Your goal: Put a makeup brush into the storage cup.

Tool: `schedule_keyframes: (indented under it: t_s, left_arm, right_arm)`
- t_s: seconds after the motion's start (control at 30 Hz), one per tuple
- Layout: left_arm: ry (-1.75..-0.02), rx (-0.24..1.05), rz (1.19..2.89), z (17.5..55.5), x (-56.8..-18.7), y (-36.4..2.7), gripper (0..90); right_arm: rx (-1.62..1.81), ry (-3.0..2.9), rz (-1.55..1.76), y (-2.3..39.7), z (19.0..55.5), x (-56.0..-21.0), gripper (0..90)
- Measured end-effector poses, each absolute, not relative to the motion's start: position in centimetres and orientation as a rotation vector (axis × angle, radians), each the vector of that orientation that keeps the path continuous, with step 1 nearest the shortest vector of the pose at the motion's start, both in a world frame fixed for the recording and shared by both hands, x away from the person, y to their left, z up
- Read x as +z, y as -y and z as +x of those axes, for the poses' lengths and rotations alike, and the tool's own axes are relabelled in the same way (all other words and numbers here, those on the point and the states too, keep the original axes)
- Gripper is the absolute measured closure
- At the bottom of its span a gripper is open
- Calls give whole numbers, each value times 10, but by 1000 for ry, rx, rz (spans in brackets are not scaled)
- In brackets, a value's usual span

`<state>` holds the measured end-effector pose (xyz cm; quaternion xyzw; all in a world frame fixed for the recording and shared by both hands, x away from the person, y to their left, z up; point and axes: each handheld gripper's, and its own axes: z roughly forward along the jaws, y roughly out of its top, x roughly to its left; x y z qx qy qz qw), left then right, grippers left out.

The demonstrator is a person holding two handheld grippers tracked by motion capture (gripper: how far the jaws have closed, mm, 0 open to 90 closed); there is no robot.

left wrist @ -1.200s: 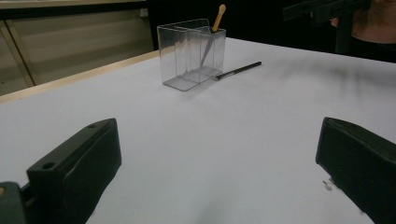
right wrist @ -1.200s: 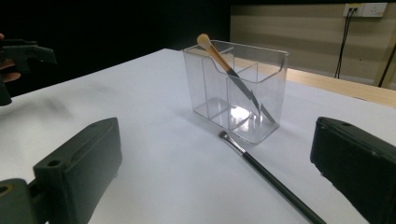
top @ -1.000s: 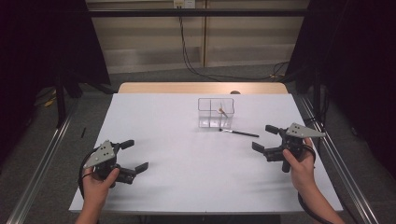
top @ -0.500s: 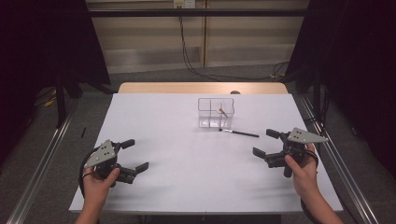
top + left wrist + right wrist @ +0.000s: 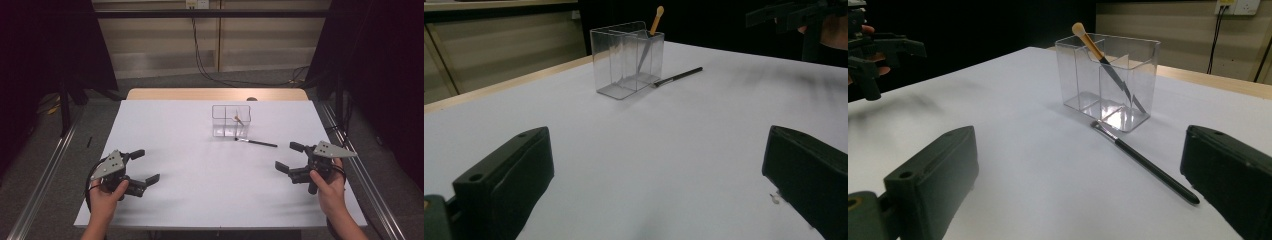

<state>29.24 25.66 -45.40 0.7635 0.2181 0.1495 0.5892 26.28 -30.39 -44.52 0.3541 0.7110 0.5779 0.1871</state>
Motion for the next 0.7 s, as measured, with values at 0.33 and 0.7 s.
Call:
schedule_keyframes:
  t_s: [0.33, 0.7]
  left_arm:
    - [-504, 357, 1780, 292, -453, -257, 1]
    - [-506, 353, 1781, 292, -454, -257, 1]
  right_arm:
    - [1615, -2011, 1009, 308, 258, -451, 18]
    - [1594, -2010, 1026, 317, 248, -456, 18]
